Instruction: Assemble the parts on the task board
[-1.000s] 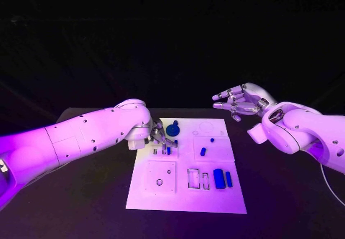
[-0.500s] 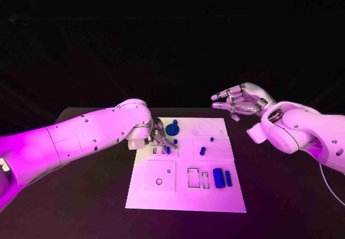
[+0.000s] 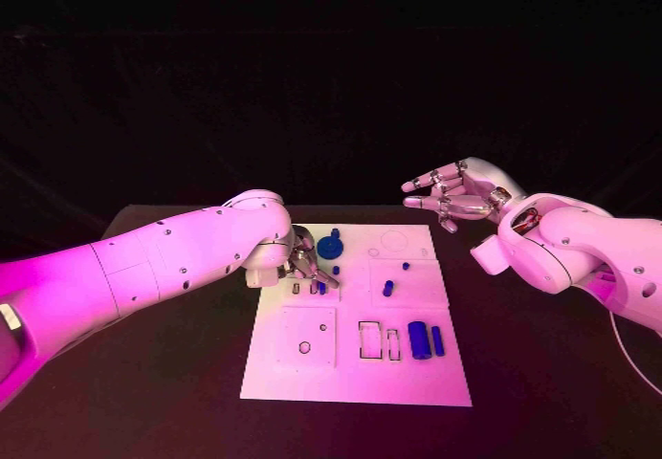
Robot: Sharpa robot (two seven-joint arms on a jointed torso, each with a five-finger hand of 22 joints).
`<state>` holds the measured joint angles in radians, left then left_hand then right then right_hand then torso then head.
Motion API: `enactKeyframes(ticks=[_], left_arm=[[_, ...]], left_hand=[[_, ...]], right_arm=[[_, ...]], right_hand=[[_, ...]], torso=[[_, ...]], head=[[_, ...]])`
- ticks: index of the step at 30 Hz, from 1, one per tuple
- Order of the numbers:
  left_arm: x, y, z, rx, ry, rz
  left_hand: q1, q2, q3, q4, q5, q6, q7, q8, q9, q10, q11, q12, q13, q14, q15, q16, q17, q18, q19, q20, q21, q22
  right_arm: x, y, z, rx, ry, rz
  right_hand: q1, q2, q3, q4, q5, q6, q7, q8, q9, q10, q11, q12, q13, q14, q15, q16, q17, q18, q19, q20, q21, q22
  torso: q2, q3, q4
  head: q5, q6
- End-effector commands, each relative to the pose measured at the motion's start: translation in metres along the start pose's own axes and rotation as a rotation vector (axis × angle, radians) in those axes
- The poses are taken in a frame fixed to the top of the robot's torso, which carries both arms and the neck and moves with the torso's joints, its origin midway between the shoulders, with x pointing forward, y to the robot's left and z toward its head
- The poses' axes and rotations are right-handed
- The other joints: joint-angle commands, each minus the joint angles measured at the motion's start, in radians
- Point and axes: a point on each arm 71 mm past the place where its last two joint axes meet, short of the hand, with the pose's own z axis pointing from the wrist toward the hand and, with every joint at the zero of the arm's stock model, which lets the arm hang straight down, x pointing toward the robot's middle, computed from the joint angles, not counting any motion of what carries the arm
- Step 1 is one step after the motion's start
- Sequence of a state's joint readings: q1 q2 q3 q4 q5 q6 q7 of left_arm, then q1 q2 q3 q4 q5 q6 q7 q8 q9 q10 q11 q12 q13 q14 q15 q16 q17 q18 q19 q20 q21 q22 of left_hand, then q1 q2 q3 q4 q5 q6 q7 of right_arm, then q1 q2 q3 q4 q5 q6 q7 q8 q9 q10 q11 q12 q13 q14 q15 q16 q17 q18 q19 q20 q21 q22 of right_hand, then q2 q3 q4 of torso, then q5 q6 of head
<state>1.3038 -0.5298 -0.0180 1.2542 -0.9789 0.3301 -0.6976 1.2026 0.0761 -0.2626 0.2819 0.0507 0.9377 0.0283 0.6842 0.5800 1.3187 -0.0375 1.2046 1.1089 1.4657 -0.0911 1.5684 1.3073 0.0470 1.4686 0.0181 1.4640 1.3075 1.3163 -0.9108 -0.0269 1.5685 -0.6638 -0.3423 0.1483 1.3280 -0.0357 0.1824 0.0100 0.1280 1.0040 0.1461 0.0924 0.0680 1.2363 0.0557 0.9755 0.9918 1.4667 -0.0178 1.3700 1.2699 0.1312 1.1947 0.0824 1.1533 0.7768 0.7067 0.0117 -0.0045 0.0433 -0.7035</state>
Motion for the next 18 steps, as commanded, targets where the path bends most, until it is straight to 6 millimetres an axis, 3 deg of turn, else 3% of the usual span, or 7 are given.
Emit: enactKeyframes(ticks=[1, 6, 14, 18], left_arm=[[0.0005, 0.0032, 0.0002, -0.06, 0.006, 0.007], [0.0006, 0.0029, 0.0004, -0.063, 0.006, 0.007], [0.0011, 0.0019, 0.0011, -0.064, 0.008, 0.007], [0.0004, 0.0024, 0.0014, -0.066, -0.001, 0.004]], left_hand=[[0.01, 0.002, 0.008, 0.0, -0.003, -0.006, 0.001, 0.004, 0.003, 0.006, -0.001, 0.002, -0.001, 0.105, -0.007, 0.002, 0.263, -0.012, 0.046, -0.008, 0.005, 0.117], [0.026, 0.015, 0.022, -0.001, -0.003, -0.009, 0.001, 0.007, 0.01, 0.006, -0.002, 0.001, -0.001, 0.105, -0.007, 0.002, 0.263, -0.013, 0.046, -0.008, 0.006, 0.118], [0.041, 0.018, 0.032, -0.004, -0.003, -0.012, 0.001, 0.009, 0.016, 0.005, -0.002, 0.0, -0.002, 0.105, -0.007, 0.002, 0.263, -0.012, 0.045, -0.008, 0.006, 0.118], [0.064, 0.034, 0.052, -0.01, -0.002, -0.014, -0.001, 0.011, 0.022, 0.004, -0.003, -0.001, -0.002, 0.105, -0.007, 0.002, 0.263, -0.012, 0.044, -0.008, 0.005, 0.117]], right_arm=[[0.0019, -0.0002, 0.0, 0.0, 0.018, 0.01], [0.0019, -0.001, 0.0001, 0.005, 0.021, 0.012], [0.0023, -0.0016, 0.0002, 0.007, 0.024, 0.013], [0.0024, -0.0017, 0.0001, 0.007, 0.025, 0.012]], right_hand=[[0.0, 0.009, 0.0, -0.002, 0.004, -0.009, -0.001, -0.003, 0.0, -0.005, -0.002, -0.005, -0.001, 0.04, -0.005, -0.006, 0.001, 0.016, 0.005, 0.0, -0.005, -0.001], [0.0, 0.009, 0.0, -0.002, 0.006, -0.01, 0.0, -0.003, 0.0, -0.007, -0.002, -0.007, -0.003, 0.039, -0.005, -0.007, -0.001, 0.016, 0.004, 0.0, -0.006, -0.004], [0.0, 0.009, 0.0, -0.002, 0.006, -0.01, 0.0, -0.003, 0.0, -0.007, -0.002, -0.007, -0.003, 0.039, -0.005, -0.007, -0.001, 0.016, 0.004, 0.0, -0.006, -0.004], [0.0, 0.009, 0.0, -0.002, 0.006, -0.01, 0.0, -0.003, 0.0, -0.007, -0.002, -0.007, -0.003, 0.039, -0.005, -0.007, -0.001, 0.016, 0.004, 0.0, -0.006, -0.004]], torso=[[0.0, 0.0004, 0.0], [0.0, 0.0001, 0.0], [0.0, -0.0001, 0.0], [0.0, 0.0003, 0.0002]], head=[[0.0, -0.001], [-0.001, -0.003], [-0.001, -0.006], [0.0, -0.006]])
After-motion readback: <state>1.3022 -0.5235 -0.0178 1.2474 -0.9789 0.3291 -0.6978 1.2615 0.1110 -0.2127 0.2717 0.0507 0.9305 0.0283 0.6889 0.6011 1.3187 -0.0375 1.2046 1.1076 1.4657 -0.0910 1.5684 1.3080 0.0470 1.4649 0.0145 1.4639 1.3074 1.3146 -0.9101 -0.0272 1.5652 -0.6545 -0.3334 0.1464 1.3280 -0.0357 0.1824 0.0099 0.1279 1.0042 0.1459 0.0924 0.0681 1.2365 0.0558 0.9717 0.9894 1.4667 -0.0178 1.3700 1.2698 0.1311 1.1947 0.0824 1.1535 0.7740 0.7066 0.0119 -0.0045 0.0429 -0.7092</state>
